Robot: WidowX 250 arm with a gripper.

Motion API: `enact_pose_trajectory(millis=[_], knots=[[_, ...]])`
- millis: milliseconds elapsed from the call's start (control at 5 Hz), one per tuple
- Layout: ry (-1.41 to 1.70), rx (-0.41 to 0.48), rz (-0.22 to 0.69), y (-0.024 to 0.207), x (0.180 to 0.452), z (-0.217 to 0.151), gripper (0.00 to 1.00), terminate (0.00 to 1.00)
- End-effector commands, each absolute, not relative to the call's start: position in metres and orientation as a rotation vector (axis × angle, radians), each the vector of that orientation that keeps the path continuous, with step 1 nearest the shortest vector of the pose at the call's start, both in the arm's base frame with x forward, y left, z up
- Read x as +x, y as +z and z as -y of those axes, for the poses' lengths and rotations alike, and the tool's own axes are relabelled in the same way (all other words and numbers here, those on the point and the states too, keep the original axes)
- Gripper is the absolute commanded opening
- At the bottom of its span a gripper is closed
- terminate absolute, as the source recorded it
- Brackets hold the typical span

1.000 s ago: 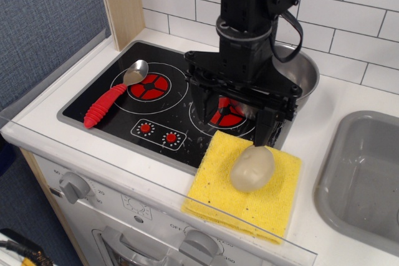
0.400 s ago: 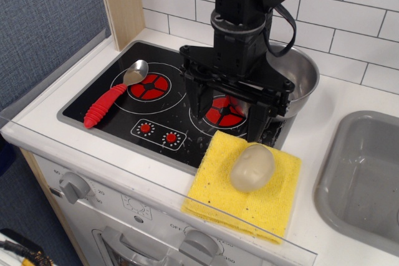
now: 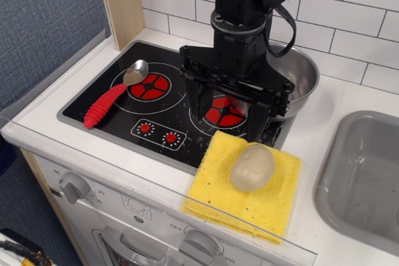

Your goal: Place the potato on the yellow cloth.

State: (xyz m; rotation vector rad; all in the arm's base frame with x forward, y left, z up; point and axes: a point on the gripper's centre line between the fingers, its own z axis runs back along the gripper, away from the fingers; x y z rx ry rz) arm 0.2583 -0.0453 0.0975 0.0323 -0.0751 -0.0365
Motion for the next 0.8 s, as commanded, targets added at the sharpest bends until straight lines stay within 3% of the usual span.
enact_pose_trajectory(millis=[0, 400, 600], knots=[[-0.033, 0.029, 0.111, 0.1092, 0.2556, 0.0393, 1.00, 0.00], [-0.033, 0.029, 0.111, 0.1092, 0.2556, 0.0393, 1.00, 0.00], [-0.033, 0.029, 0.111, 0.1092, 0.2556, 0.0393, 1.00, 1.00]])
